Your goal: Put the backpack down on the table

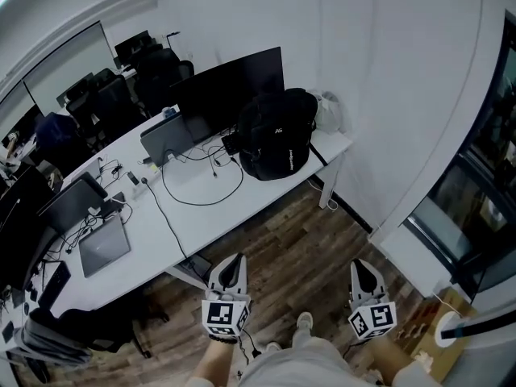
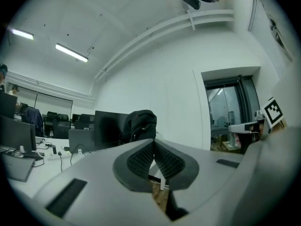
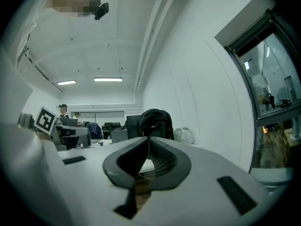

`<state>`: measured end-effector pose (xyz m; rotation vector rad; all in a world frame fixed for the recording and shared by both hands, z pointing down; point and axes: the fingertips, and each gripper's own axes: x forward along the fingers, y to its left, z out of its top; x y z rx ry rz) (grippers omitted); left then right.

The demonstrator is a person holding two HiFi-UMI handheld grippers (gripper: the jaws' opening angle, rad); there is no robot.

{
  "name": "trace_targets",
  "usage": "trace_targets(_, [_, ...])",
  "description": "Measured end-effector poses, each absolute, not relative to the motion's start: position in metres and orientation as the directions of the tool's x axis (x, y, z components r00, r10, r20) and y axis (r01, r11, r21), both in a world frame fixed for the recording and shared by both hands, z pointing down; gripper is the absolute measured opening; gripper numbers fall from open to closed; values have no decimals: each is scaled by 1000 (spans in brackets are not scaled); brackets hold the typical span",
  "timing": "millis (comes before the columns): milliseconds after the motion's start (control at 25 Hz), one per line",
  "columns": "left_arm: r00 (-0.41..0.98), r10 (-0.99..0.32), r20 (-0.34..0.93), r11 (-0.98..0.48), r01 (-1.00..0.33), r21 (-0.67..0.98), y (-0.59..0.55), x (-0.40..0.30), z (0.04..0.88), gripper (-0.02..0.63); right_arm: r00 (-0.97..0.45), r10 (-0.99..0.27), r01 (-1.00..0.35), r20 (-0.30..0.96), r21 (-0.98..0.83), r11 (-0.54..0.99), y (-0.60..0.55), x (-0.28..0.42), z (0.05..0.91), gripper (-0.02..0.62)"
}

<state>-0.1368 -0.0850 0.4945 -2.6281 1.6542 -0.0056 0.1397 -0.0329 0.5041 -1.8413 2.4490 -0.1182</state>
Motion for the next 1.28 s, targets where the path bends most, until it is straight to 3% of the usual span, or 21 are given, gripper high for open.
trace_targets(400, [432,-899,-71,-436,-898,60,-30,-157,488,9,-211,-976,-969,-55,-122,217,41,134,483,26])
trace_targets(1280, [453,-889,-71,-453,-891,-12,9,-88,455,9,-289,-954,-944,-78,-144,297,55,158,466,14])
